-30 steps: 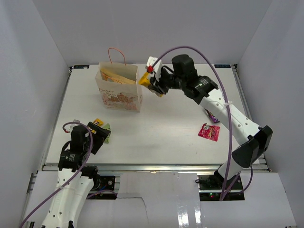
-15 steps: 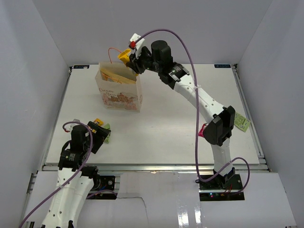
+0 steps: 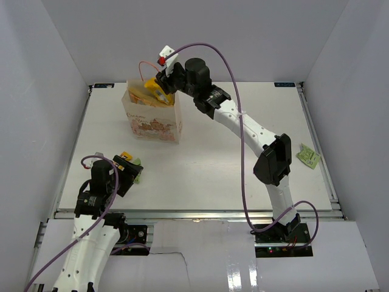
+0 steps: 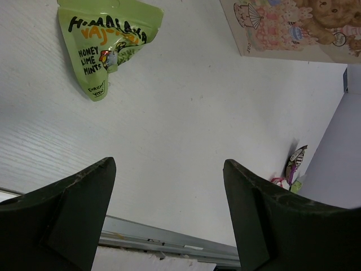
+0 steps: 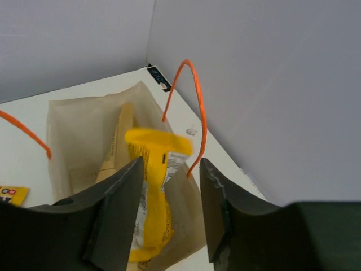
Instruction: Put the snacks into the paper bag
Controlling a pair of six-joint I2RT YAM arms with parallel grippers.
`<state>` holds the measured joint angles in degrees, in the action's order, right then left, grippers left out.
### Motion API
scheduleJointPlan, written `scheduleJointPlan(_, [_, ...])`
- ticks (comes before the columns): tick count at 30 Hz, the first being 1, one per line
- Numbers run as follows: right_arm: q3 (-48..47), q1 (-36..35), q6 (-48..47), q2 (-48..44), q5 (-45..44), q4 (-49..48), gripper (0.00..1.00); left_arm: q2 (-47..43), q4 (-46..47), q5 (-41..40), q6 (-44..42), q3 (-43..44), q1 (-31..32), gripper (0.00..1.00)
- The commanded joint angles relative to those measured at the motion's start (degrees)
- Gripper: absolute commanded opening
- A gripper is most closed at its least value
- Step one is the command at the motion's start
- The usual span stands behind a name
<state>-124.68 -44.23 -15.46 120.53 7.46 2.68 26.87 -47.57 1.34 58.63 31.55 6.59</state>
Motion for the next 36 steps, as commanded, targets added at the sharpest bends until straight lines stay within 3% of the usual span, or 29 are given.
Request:
scheduleJointPlan(1, [1.5, 0.4, -2.5, 0.7, -5.6, -6.2, 0.52, 0.5, 1.0, 0.2, 1.1, -0.2, -0.1, 0.87])
scheduleJointPlan(2, [2.2, 0.5, -2.6, 0.4, -5.8, -6.1, 0.6, 0.7, 0.9, 0.0, 1.3, -0.1, -0.1, 0.87])
scheduleJointPlan(10, [7.0, 2.2, 0.4, -8.3, -0.4, -2.8, 0.6, 6.9, 1.3, -2.7, 0.5, 2.2, -0.1, 0.86])
scheduleJointPlan(14, [13.4, 5.3, -1.3, -16.5, 16.4, 6.4, 0.62, 12.8, 2.2, -3.5, -4.6, 5.7, -0.2, 0.86])
scheduleJointPlan(19, [32.6, 10.5, -7.2, -28.9, 27.2, 14.6, 0.75, 26.9, 2.3, -4.2, -12.1, 11.8, -0.1, 0.81])
scheduleJointPlan(25, [57.0, 18.7, -8.5, -40.9, 31.7, 16.0, 0.77, 39.0, 3.4, -7.3, -18.5, 15.9, -0.1, 0.8])
scheduleJointPlan(31, [68.8, 24.5, -8.0, -47.0, 33.8, 15.8, 0.78, 49.0, 5.0, -9.1, -23.8, 18.4, -0.1, 0.8])
scheduleJointPlan(36, [71.3, 25.8, -7.1, -47.8, 34.8, 15.6, 0.77, 56.0, 6.8, -8.1, -26.5, 19.1, -0.1, 0.77])
